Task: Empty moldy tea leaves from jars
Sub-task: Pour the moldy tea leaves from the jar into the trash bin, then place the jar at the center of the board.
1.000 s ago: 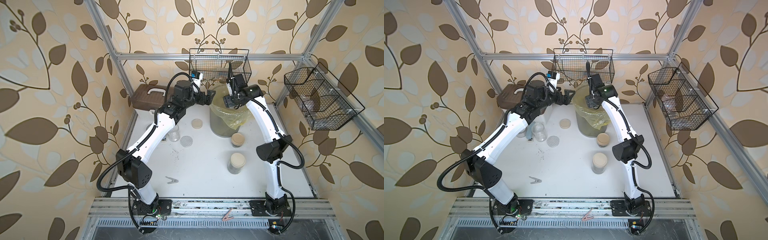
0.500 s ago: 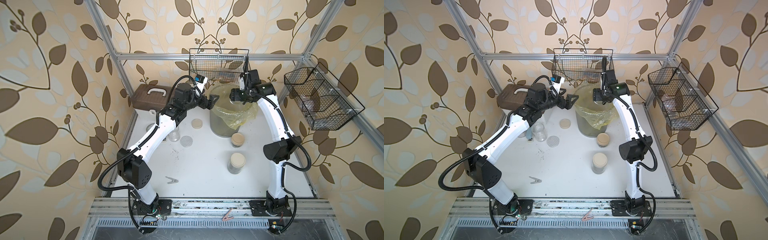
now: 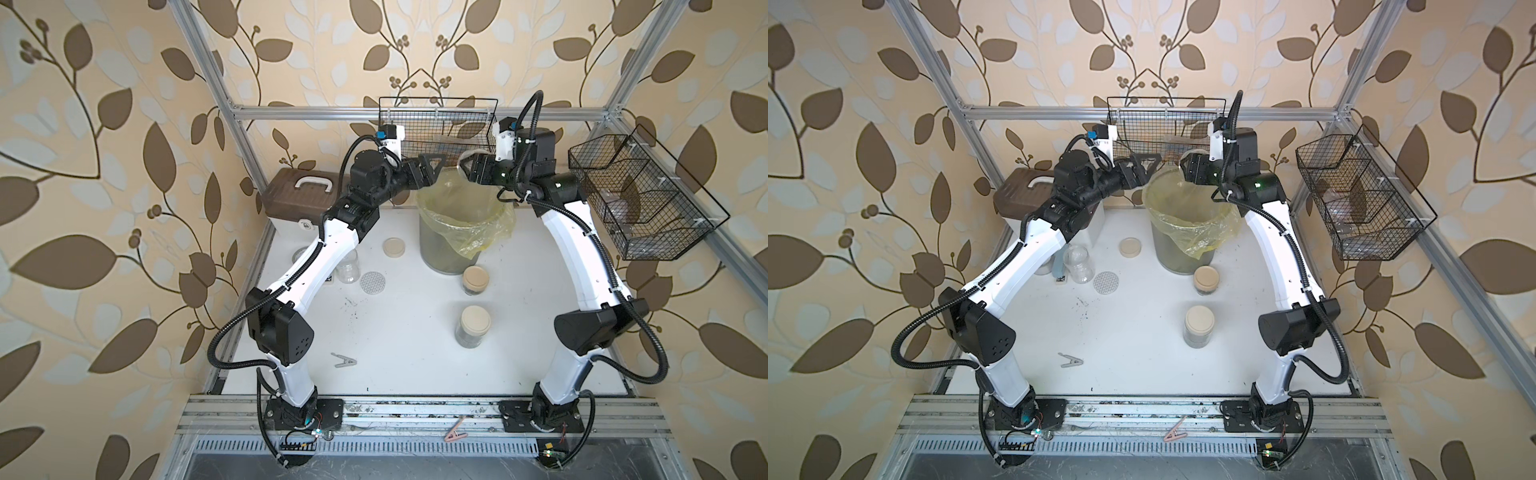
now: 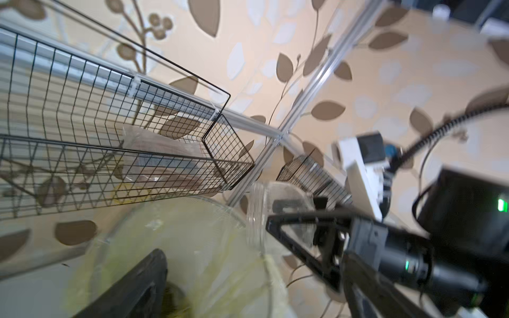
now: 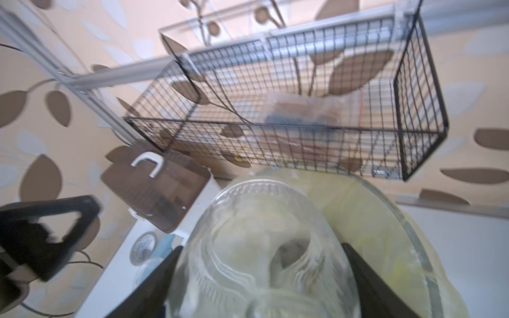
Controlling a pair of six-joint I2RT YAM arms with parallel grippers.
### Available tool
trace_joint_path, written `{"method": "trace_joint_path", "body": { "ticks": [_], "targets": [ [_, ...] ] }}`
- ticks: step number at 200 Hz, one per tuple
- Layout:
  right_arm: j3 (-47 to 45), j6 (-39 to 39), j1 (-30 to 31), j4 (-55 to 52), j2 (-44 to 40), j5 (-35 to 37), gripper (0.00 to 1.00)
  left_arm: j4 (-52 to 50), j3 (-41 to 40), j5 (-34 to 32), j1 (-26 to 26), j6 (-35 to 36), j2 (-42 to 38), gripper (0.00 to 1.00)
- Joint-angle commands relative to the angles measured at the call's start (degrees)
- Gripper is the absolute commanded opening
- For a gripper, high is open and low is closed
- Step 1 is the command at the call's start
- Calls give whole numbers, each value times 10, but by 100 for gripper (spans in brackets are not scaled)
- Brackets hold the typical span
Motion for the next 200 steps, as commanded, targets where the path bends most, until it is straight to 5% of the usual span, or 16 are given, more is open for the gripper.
{"method": "trace_joint_path", "body": {
  "ticks": [1, 66, 200],
  "targets": [
    [-65, -15, 2, 244, -44, -63, 18, 34, 54, -10, 9, -271, 20, 99],
    [-131, -10, 3, 488, -60, -179, 17, 163, 143, 66, 16, -507, 98, 97],
    [-96, 39, 20, 545, 28, -272, 17, 264, 181, 109, 17, -521, 140, 99]
  ]
}}
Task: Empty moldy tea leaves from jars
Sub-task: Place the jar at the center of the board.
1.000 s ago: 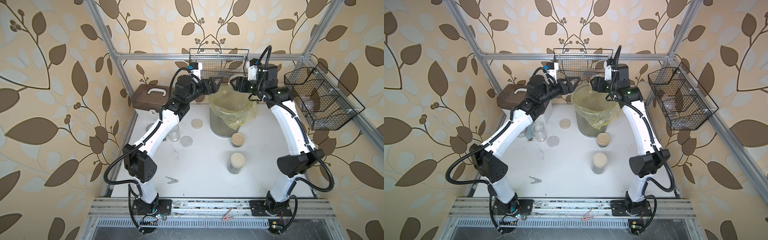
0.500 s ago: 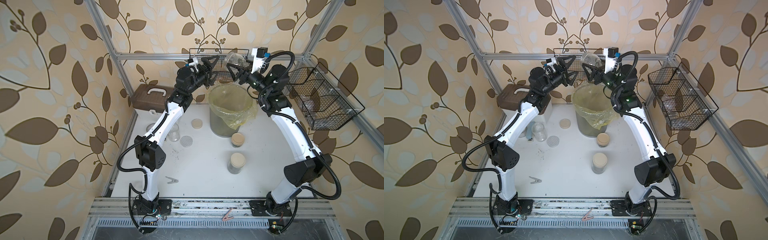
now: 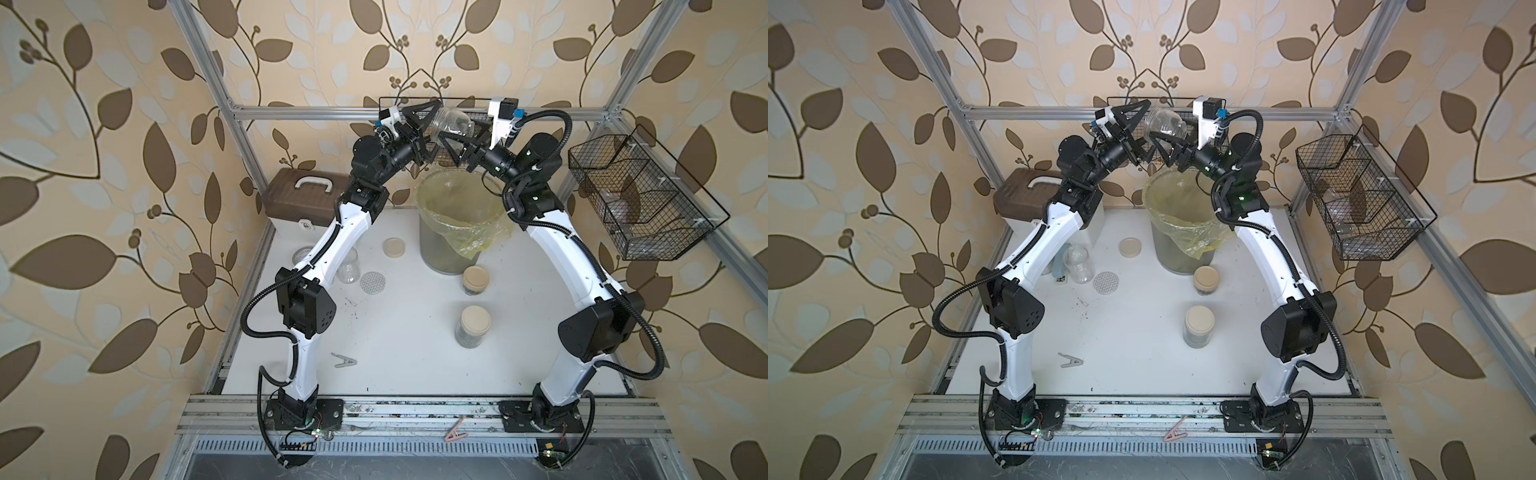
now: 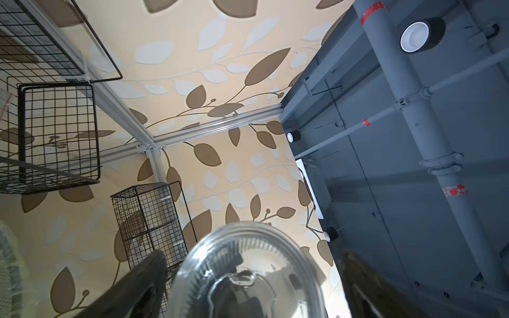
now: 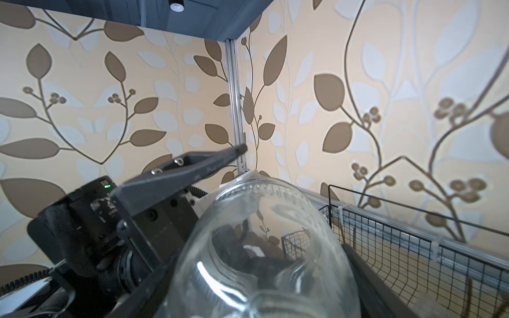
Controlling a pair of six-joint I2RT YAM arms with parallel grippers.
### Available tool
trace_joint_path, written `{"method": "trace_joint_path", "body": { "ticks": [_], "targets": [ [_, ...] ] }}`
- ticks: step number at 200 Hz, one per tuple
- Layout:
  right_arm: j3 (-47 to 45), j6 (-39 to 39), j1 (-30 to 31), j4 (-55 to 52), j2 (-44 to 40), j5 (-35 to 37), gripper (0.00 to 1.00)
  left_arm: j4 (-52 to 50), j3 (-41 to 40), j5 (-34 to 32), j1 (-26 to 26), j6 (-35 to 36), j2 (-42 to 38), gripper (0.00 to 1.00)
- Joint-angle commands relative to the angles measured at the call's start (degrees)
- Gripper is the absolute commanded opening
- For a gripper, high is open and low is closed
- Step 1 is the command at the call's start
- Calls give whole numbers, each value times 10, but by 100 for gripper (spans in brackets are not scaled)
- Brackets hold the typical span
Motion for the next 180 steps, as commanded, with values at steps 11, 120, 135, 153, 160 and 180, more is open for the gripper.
{"method": "trace_joint_path", "body": {
  "ticks": [11, 120, 135, 153, 160, 180],
  "targets": [
    [34, 8, 6, 21, 21, -18, 17, 40, 13, 36, 4, -6, -2, 99],
    [31, -68, 13, -59, 28, -29, 16, -1, 6, 76, 13, 45, -9, 86],
    [30, -70, 13, -62, 27, -29, 16, 6, 7, 75, 13, 46, -8, 77],
    [27, -72, 13, -64, 26, -29, 17, 13, 5, 75, 13, 52, -9, 68],
    [25, -73, 13, -64, 26, -29, 17, 12, 4, 74, 13, 55, -11, 66],
    [21, -71, 14, -63, 23, -28, 22, 11, -9, 68, 15, 69, -20, 60]
  ]
}}
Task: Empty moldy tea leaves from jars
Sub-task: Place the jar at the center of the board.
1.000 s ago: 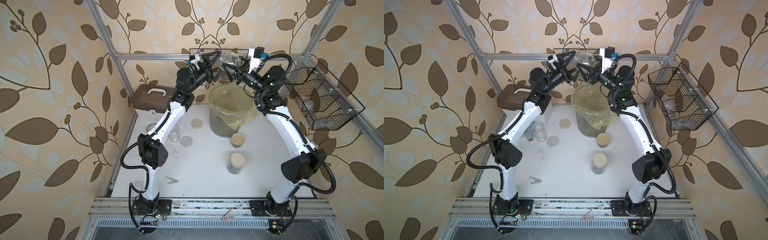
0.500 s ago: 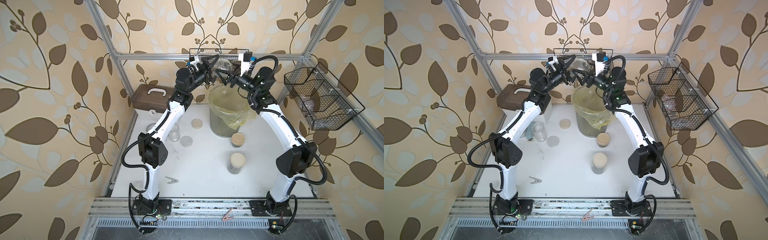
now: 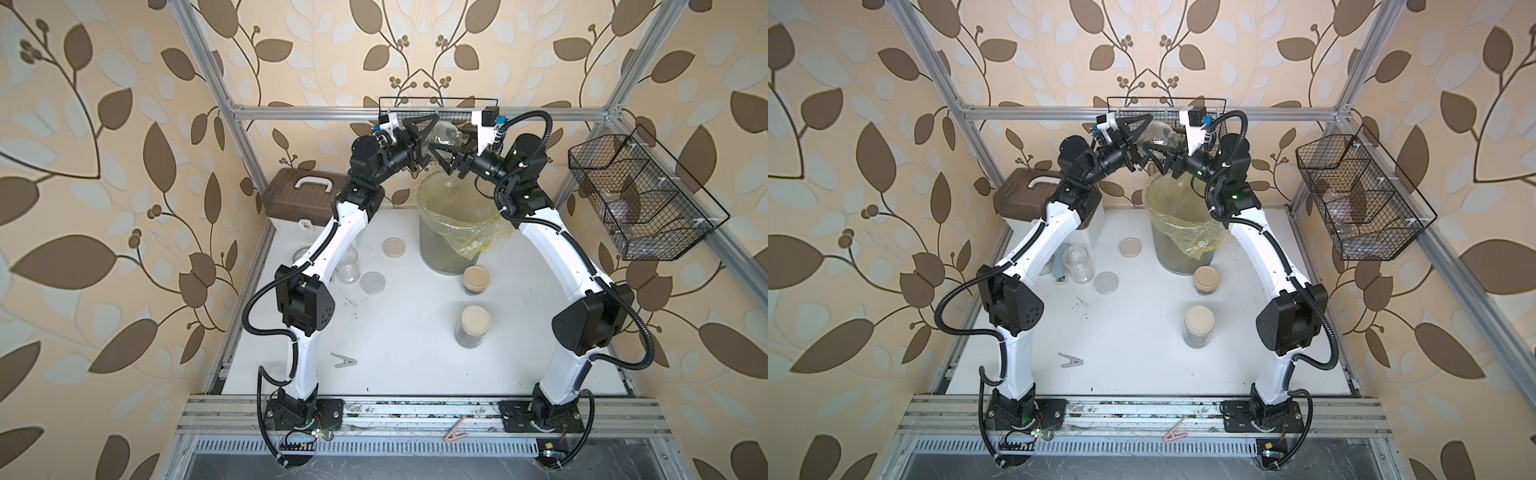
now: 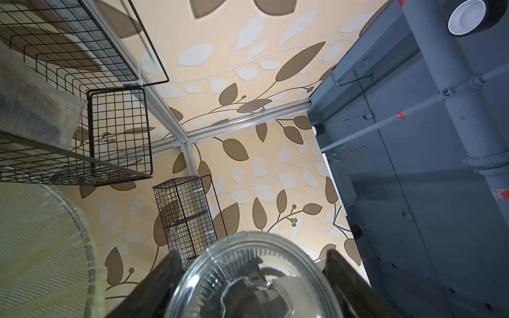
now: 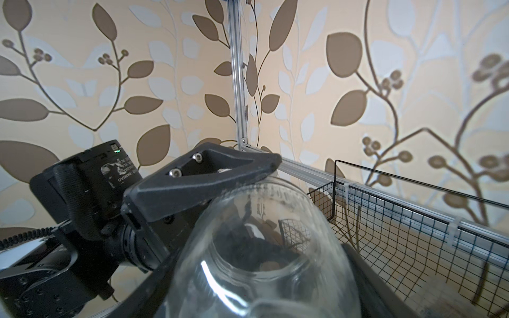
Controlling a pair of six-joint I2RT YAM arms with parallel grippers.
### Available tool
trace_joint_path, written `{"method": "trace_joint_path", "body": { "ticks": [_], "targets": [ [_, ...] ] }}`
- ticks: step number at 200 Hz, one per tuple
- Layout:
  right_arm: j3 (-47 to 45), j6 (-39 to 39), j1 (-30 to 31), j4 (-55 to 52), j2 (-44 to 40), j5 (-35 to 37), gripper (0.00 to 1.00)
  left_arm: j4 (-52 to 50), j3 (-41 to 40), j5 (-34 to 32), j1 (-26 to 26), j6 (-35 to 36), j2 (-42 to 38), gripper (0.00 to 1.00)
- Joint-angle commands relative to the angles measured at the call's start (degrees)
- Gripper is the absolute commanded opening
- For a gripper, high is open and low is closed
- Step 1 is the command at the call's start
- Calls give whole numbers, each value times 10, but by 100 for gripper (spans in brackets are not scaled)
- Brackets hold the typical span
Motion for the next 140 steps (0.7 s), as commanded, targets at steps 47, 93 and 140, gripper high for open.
{"method": "trace_joint_path", "body": {
  "ticks": [47, 93, 140],
  "targets": [
    [-46, -2, 7, 22, -34, -6, 93, 25, -32, 2, 17, 99, -66, 41],
    [-93, 33, -4, 82, -81, 22, 100, -92, -38, -18, 36, 246, -118, 33],
    [-141, 76, -14, 119, -138, 53, 100, -338, -46, -134, 39, 500, -201, 29]
  ]
}}
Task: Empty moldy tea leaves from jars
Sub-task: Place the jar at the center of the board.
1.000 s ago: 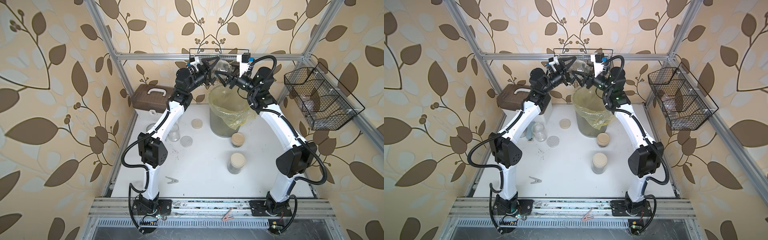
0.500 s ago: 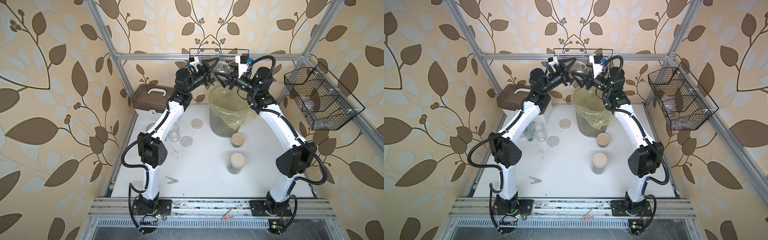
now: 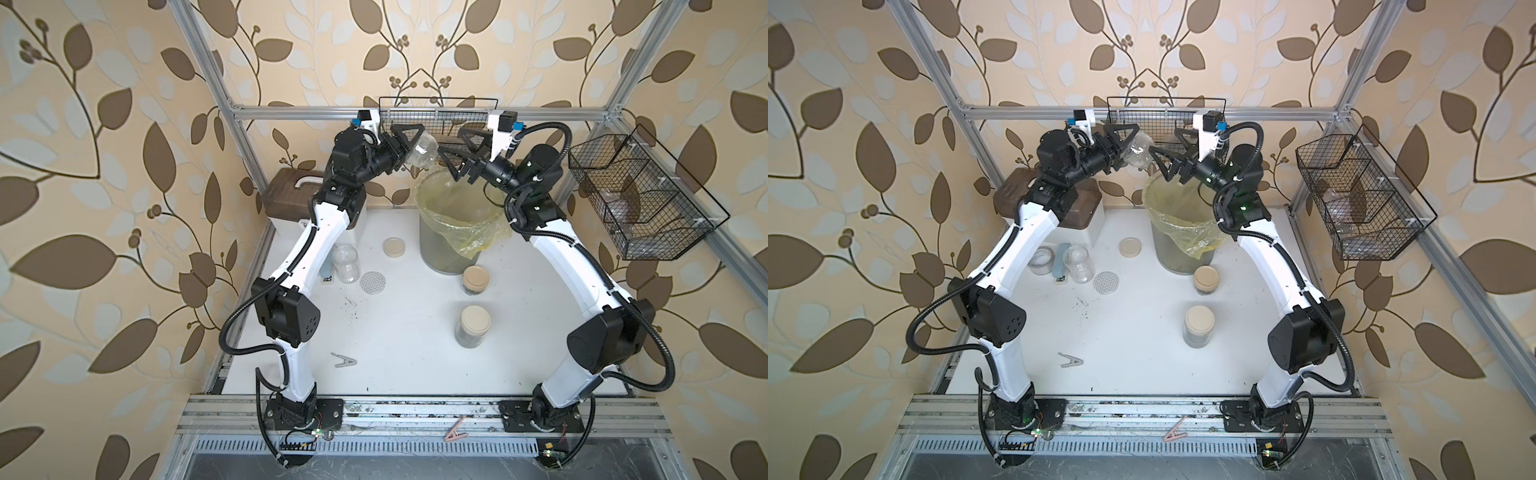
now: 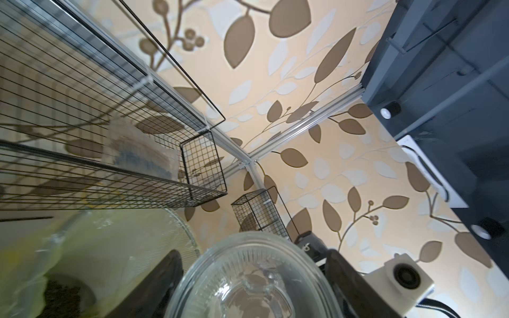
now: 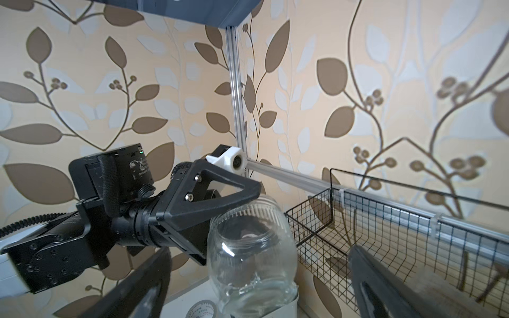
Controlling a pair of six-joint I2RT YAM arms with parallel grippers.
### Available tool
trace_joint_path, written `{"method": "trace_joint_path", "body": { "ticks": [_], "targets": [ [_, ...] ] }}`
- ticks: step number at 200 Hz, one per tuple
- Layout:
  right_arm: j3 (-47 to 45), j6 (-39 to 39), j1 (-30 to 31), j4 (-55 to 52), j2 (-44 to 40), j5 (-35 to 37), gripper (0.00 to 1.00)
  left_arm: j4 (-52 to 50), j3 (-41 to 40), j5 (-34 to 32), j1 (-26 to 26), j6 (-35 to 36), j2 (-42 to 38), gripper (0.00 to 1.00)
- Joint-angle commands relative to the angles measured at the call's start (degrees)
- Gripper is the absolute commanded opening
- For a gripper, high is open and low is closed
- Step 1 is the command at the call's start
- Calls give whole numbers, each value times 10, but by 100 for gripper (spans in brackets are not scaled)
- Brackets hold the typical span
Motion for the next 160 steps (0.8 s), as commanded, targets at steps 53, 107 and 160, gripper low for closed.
{"method": "trace_joint_path", "body": {
  "ticks": [53, 107, 160],
  "targets": [
    [-45, -19, -2, -32, -91, 56, 100, -248, -184, -324, -33, 412, -236, 25],
    [-47, -35, -2, -72, -104, 57, 100, -267, -346, -360, -92, 481, -292, 24],
    [-64, -41, -2, -81, -121, 65, 100, -181, -480, -343, -119, 459, -271, 21]
  ]
}}
